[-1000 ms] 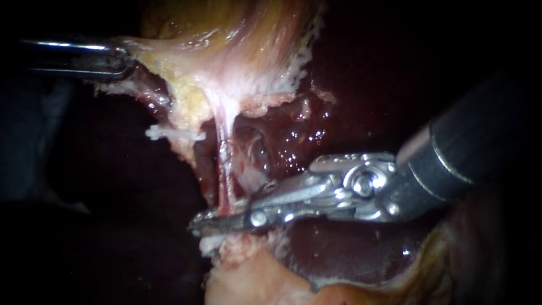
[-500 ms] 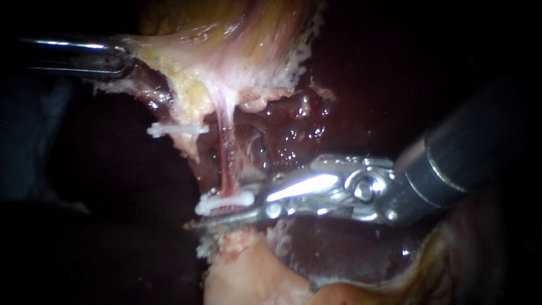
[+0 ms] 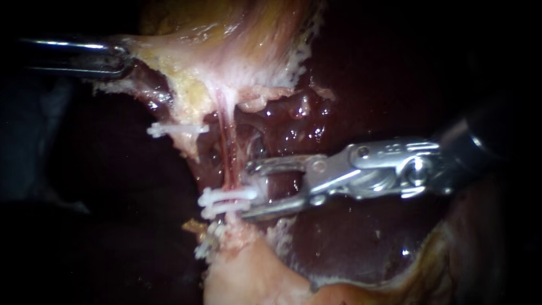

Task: Going back second clip right tube

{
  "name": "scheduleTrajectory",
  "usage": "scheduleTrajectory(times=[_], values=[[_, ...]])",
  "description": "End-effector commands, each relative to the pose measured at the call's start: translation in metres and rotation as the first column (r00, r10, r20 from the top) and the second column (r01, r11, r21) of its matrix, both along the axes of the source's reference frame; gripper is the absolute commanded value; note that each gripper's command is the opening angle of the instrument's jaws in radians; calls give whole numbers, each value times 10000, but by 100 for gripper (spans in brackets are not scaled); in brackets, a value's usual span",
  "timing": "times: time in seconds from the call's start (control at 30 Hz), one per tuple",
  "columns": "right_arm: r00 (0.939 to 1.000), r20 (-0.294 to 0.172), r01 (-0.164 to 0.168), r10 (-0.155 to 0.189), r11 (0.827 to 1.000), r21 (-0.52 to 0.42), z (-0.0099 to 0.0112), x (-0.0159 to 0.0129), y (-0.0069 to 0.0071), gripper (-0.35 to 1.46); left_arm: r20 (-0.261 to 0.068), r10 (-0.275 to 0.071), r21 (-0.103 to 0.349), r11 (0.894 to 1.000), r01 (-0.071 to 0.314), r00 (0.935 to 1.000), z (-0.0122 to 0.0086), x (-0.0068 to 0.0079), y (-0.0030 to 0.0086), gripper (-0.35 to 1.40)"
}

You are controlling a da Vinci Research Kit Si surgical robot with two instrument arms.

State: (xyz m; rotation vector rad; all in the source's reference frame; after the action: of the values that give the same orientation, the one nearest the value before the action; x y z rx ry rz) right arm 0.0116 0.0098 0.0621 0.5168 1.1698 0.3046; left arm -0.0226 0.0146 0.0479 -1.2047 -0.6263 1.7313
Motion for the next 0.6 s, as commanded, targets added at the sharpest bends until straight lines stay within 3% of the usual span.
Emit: scheduleTrajectory(times=[0.03,0.3,0.6], values=[[10000,-19,26,-26,9999,-113,-3,-8,2,50,7,5,-1,10000,-5,10000,0,0,0,-35],[10000,28,-32,34,9974,-721,-21,-63,19,50,8,5,0,10000,-5,10000,0,0,0,-35],[9999,98,-116,125,9966,-815,-24,-76,21,50,-39,-53,-46,10000,53,10000,7,-11,-3,-35]])
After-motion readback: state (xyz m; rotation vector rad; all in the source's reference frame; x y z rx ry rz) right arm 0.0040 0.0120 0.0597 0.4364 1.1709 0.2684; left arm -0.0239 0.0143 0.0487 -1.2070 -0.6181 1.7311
